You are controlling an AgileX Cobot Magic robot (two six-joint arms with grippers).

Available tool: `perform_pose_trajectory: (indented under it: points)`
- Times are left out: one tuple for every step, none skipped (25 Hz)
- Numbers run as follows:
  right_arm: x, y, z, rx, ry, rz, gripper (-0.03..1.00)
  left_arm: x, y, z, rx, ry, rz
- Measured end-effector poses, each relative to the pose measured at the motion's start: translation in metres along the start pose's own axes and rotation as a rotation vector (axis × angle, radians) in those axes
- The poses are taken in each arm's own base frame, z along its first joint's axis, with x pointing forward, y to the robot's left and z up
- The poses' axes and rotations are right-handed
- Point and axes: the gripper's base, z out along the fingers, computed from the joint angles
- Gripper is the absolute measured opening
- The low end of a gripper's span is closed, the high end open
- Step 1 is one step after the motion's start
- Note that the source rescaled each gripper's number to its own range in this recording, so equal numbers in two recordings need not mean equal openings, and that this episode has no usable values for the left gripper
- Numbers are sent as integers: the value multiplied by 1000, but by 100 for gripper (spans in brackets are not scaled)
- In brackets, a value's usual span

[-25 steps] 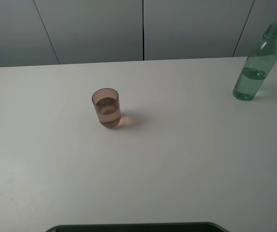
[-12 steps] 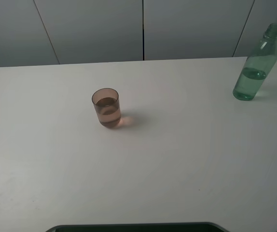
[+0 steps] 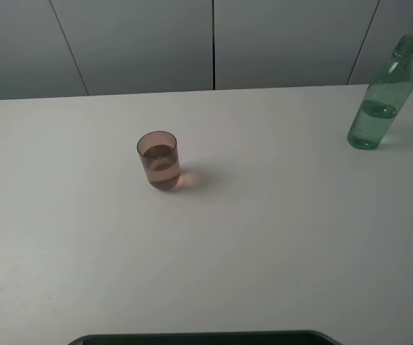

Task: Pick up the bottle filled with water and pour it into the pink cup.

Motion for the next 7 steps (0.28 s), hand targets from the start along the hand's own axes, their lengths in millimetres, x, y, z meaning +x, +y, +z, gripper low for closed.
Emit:
perform_pose_trajectory:
  points:
    - [0, 0, 0, 0, 0, 0, 100, 0, 0, 0, 0, 0, 0]
    - [0, 0, 0, 0, 0, 0, 100, 0, 0, 0, 0, 0, 0]
    - [0, 0, 0, 0, 0, 0, 100, 0, 0, 0, 0, 0, 0]
    - [0, 0, 0, 0, 0, 0, 100, 0, 0, 0, 0, 0, 0]
    - [0, 0, 0, 0, 0, 0, 100, 0, 0, 0, 0, 0, 0]
    - [0, 0, 0, 0, 0, 0, 100, 0, 0, 0, 0, 0, 0]
    - [0, 0, 0, 0, 0, 0, 100, 0, 0, 0, 0, 0, 0]
